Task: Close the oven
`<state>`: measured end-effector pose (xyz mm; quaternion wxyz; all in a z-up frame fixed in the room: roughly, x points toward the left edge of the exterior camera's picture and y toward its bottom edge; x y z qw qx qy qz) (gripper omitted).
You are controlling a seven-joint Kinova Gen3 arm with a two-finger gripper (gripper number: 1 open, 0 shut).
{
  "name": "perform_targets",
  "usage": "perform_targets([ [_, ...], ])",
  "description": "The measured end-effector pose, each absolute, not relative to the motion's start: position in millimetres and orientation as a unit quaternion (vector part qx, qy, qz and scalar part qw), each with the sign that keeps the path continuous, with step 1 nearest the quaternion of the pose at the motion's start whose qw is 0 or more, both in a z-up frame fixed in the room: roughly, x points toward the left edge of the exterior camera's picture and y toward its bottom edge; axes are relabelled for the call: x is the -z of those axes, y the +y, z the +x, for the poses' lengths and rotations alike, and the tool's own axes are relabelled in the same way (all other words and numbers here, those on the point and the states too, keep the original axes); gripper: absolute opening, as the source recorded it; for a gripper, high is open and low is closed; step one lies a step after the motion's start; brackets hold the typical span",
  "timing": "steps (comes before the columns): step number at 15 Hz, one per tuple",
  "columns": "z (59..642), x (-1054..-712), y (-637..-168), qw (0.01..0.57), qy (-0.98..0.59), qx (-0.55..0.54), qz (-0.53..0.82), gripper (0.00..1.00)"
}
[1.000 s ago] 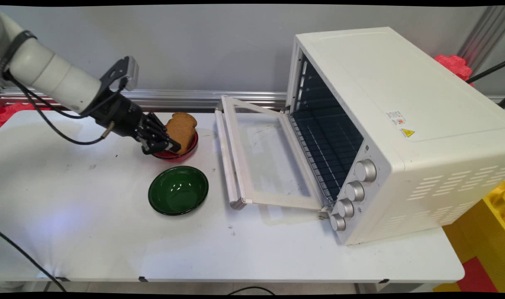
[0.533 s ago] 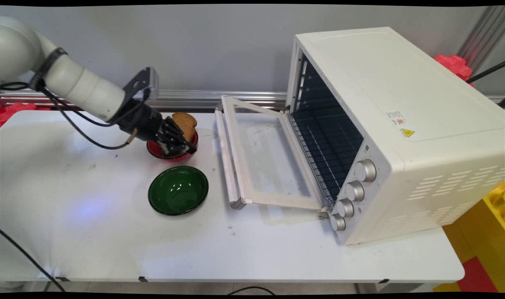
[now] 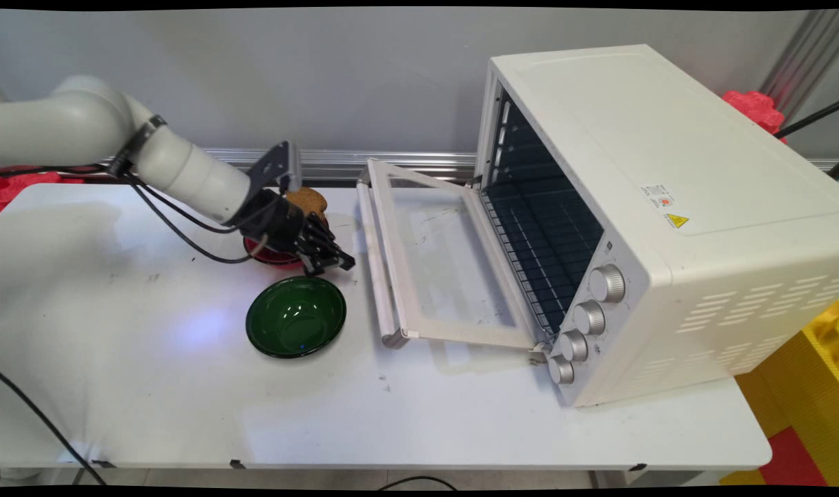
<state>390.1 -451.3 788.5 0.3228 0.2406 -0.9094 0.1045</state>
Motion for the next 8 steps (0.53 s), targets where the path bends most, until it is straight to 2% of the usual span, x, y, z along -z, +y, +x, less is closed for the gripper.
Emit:
perform_targets([
  [8, 377, -764, -465, 0.341, -0.908, -0.098, 0.223, 0.00],
])
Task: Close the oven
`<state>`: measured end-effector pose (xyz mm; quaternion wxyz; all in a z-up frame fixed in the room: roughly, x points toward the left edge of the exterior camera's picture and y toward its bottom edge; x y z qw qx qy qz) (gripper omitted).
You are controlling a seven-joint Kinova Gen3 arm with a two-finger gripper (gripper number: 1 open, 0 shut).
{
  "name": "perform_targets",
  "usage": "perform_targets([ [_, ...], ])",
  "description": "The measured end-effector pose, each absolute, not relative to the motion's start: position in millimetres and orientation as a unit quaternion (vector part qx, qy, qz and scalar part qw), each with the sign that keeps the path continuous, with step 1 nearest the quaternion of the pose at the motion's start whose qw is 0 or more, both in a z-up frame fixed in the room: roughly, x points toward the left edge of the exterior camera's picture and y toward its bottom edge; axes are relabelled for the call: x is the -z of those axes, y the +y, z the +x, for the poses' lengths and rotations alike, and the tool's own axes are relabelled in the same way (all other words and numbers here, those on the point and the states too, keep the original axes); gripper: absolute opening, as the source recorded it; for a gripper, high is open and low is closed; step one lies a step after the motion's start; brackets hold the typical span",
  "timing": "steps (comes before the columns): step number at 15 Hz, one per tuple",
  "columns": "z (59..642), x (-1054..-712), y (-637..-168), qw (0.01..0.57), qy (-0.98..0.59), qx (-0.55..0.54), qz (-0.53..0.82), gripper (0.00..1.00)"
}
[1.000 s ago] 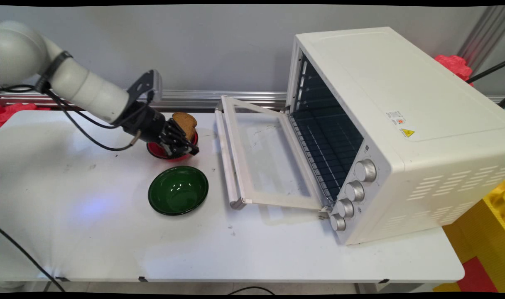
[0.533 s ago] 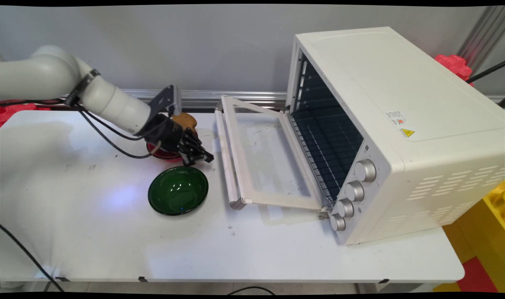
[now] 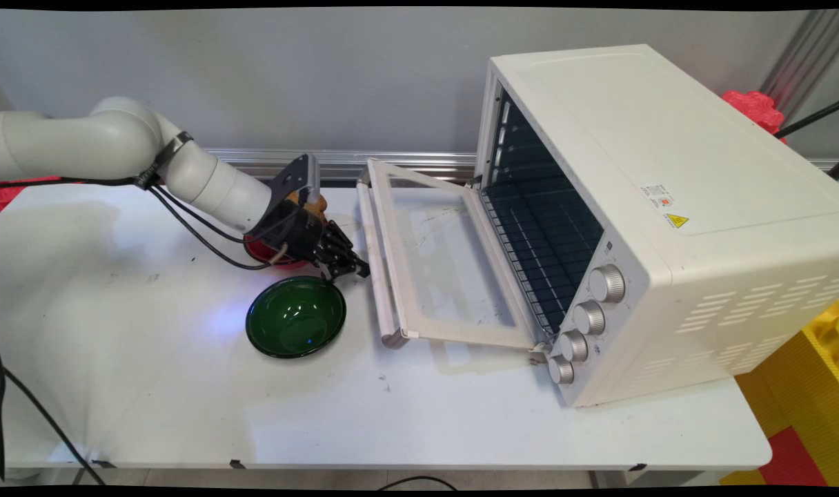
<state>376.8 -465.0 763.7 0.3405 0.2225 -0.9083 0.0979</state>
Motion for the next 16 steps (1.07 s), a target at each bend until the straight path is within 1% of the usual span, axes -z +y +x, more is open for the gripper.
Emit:
perform_targets([
  [8, 370, -763, -472, 0.369, -0.898, -0.094, 0.220, 0.00],
  [16, 369, -773, -479, 0.394, -0.887, -0.092, 0.222, 0.00],
])
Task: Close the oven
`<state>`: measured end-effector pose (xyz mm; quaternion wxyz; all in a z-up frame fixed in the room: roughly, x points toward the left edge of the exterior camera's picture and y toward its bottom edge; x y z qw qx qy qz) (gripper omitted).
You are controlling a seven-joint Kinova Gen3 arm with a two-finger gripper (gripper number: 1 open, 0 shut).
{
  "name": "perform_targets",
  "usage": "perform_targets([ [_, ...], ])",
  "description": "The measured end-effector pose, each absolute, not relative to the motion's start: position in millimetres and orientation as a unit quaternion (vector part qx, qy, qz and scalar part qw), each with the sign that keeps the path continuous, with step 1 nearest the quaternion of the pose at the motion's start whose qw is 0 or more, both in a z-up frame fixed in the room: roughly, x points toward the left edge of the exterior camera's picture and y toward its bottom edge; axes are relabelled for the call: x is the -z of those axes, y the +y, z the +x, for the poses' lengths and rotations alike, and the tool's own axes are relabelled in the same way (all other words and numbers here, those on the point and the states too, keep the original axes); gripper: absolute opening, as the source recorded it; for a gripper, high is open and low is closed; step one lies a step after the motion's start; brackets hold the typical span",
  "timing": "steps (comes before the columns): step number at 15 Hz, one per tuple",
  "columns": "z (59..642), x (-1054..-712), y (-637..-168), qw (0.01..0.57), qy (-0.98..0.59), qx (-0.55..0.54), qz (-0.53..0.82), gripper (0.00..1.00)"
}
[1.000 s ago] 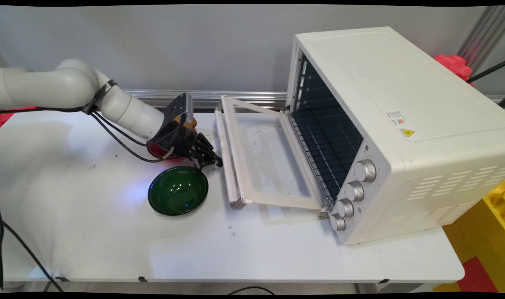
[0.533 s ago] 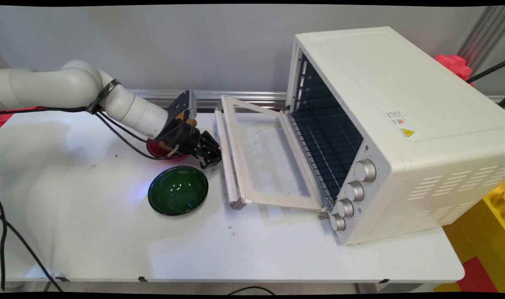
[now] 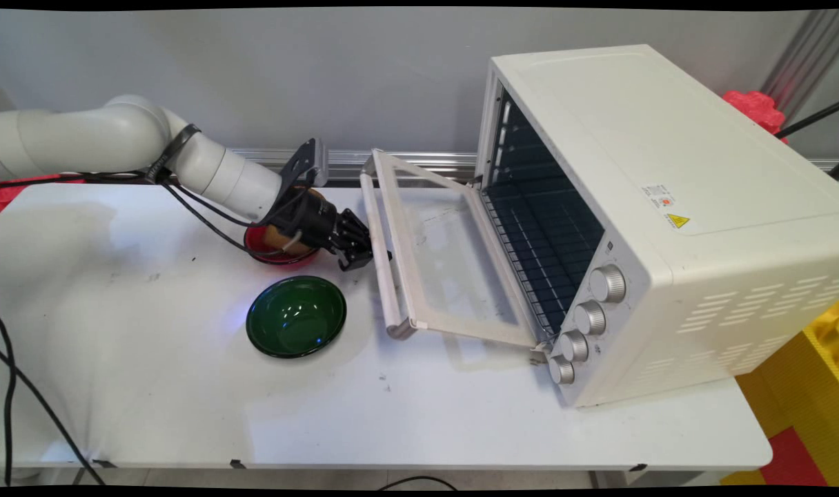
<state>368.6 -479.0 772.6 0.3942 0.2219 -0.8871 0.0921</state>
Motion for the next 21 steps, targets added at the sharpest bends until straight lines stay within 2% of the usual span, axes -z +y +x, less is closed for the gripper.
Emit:
perform_targets([
  [21, 347, -813, -501, 0.456, -0.860, -0.097, 0.210, 0.00],
])
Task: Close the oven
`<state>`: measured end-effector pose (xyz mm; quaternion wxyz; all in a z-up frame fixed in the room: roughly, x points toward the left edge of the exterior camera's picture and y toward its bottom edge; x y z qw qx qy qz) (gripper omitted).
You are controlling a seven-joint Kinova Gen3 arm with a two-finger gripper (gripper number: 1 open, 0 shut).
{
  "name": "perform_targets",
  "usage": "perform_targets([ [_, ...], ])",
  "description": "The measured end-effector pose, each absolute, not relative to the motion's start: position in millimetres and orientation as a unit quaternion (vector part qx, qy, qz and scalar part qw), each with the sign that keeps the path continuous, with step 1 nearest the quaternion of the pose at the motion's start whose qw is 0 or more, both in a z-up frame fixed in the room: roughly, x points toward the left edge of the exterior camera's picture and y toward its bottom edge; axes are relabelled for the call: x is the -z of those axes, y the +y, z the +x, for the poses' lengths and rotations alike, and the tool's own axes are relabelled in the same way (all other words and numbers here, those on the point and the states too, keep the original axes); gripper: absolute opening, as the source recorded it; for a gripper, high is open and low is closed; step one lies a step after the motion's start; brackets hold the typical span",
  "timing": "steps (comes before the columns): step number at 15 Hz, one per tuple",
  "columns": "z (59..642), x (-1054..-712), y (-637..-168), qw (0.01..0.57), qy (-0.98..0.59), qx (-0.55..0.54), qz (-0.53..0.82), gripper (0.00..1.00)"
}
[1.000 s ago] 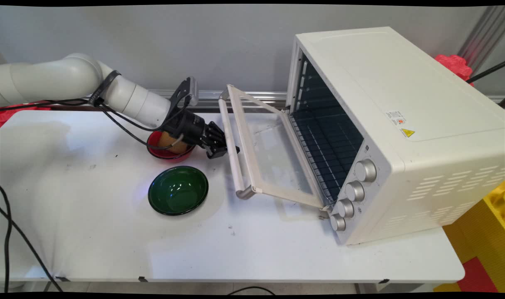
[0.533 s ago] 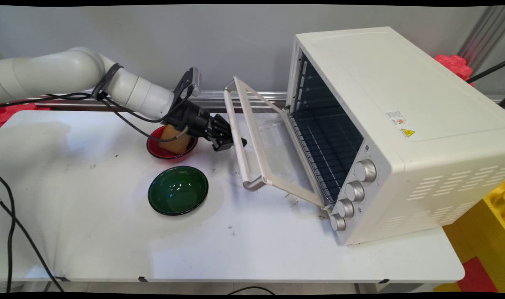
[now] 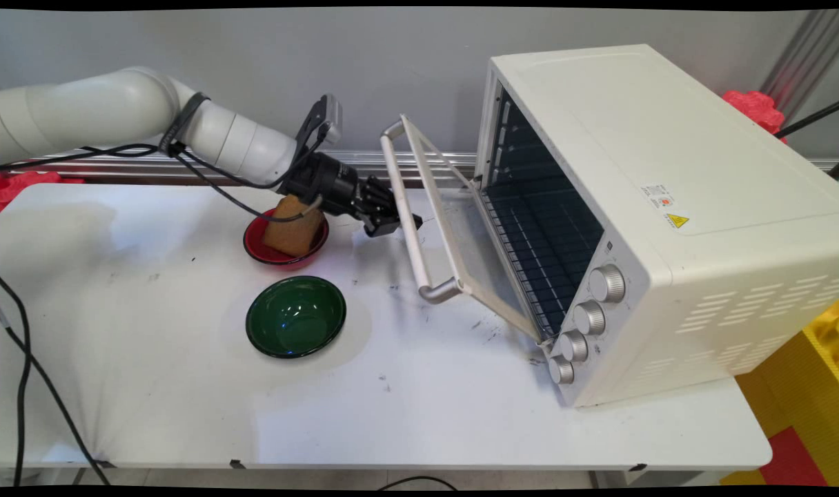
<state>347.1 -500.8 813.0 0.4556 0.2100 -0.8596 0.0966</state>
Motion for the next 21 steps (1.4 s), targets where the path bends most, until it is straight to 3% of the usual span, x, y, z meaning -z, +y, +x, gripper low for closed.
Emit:
perform_targets([
  [21, 327, -839, -513, 0.486, -0.842, -0.104, 0.208, 0.00],
])
